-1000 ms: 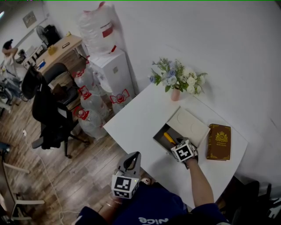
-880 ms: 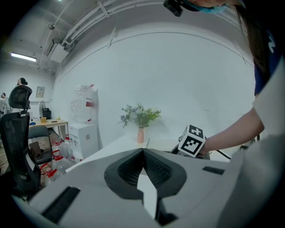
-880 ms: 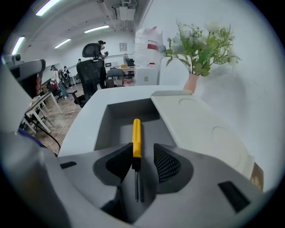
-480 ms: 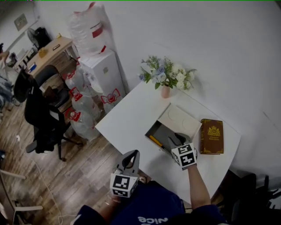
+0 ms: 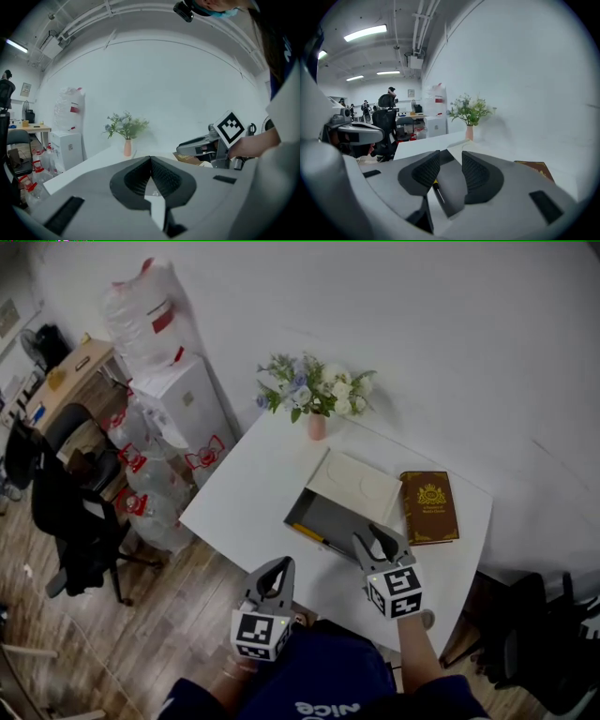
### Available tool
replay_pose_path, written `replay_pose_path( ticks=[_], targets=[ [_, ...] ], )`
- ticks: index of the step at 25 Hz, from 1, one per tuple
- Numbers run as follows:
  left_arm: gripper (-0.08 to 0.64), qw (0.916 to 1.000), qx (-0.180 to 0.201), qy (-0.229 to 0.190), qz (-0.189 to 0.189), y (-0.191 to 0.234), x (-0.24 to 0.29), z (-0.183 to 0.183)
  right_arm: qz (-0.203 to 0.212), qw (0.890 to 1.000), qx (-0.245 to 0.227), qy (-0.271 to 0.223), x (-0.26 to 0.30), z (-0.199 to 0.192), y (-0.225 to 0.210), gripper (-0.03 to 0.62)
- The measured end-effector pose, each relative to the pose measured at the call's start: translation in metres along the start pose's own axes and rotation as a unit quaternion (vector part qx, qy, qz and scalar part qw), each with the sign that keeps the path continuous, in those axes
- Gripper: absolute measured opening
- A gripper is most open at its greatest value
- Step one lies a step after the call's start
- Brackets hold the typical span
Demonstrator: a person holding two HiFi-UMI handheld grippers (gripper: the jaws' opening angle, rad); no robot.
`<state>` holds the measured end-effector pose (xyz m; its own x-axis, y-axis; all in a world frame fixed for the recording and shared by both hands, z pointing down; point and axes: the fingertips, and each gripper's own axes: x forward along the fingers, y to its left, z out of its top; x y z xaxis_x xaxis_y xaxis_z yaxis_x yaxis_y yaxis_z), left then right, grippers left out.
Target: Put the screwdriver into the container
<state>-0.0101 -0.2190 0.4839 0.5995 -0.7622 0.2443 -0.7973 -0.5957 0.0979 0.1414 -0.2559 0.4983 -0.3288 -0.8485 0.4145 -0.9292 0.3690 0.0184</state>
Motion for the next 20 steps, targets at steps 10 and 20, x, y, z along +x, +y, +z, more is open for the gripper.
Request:
replay_pose_path(
  ticks=[10,20],
  targets=[
    [0.017,0.9969,0.007,-0.011,-0.077,-0.045,0.012,0.004,-0.091,0.994,0.037,-0.042,-0.082,-0.019,-0.006,0.161],
    [0.017,0.9905,0.017,-0.020,-0.135,-0.076,0.026,0.008,-0.157,0.983,0.083,-0.042,-0.126,-0.051,-0.006,0.161]
  ],
)
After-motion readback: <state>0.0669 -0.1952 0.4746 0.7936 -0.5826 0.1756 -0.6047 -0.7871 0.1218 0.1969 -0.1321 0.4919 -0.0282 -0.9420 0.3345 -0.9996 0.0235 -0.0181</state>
